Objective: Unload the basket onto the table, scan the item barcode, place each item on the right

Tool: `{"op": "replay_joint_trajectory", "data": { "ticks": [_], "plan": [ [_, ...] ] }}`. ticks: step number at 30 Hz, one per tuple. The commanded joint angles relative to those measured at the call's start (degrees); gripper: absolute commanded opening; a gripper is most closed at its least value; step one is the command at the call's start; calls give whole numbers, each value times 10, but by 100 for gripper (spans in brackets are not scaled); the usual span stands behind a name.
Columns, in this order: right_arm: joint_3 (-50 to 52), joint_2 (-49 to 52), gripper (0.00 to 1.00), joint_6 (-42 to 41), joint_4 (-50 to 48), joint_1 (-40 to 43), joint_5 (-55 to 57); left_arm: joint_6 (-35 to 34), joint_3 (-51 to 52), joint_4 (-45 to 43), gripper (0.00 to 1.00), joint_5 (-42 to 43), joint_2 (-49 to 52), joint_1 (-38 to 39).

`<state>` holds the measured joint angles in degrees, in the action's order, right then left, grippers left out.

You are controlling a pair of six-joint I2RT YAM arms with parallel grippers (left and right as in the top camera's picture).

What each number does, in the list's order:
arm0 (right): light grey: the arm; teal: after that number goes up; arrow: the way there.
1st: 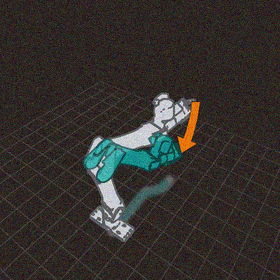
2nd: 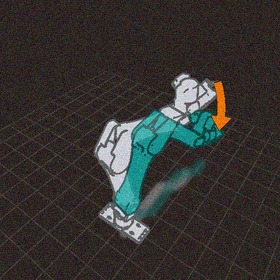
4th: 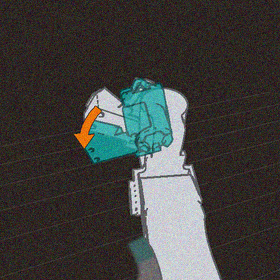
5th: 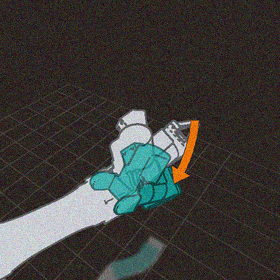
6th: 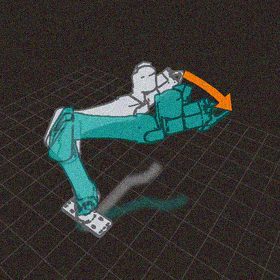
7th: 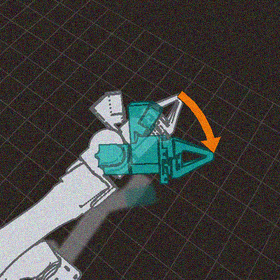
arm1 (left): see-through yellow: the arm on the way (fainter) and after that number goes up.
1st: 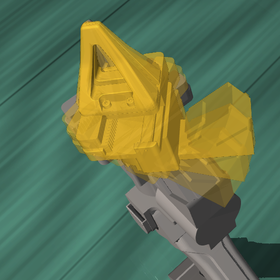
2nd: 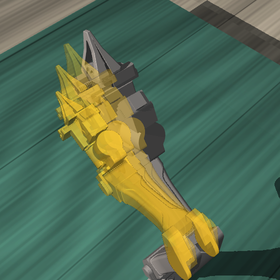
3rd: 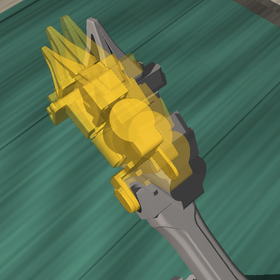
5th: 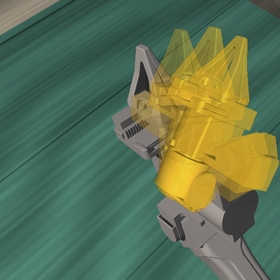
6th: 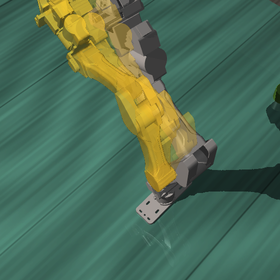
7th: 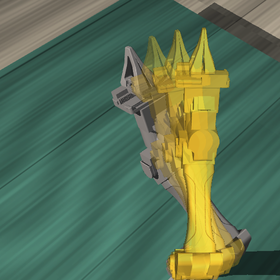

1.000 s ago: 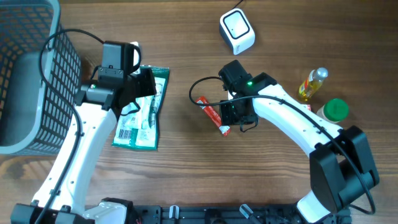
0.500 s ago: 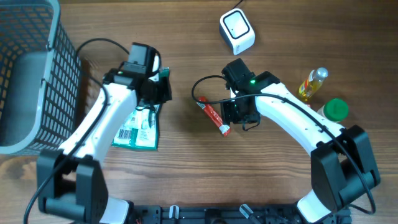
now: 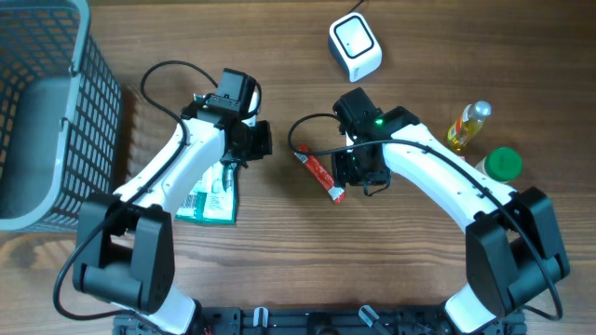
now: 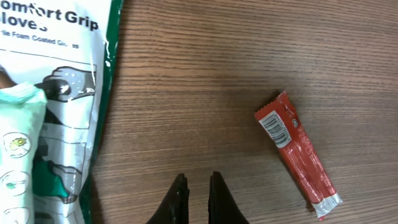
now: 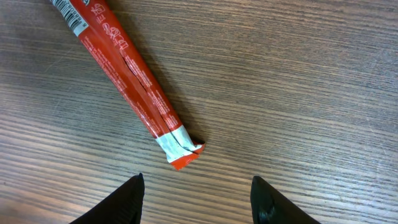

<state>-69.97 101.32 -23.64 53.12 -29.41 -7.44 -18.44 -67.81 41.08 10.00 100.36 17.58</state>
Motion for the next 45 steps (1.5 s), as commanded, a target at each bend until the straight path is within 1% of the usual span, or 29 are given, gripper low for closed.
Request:
{"op": "replay_joint_trajectory", "data": {
  "ticks": [1,34,41,45],
  "plan": [
    [-8,-6,55,11,1,2,2,-20,4,-4,4,9,13,3],
    [-8,-4,56,12,5,2,2,-20,4,-19,4,9,18,3],
    [-8,-4,56,26,5,2,12,-21,4,-30,4,9,18,3],
    [-8,-4,56,26,12,2,17,-47,4,-30,4,9,20,3]
  ]
}}
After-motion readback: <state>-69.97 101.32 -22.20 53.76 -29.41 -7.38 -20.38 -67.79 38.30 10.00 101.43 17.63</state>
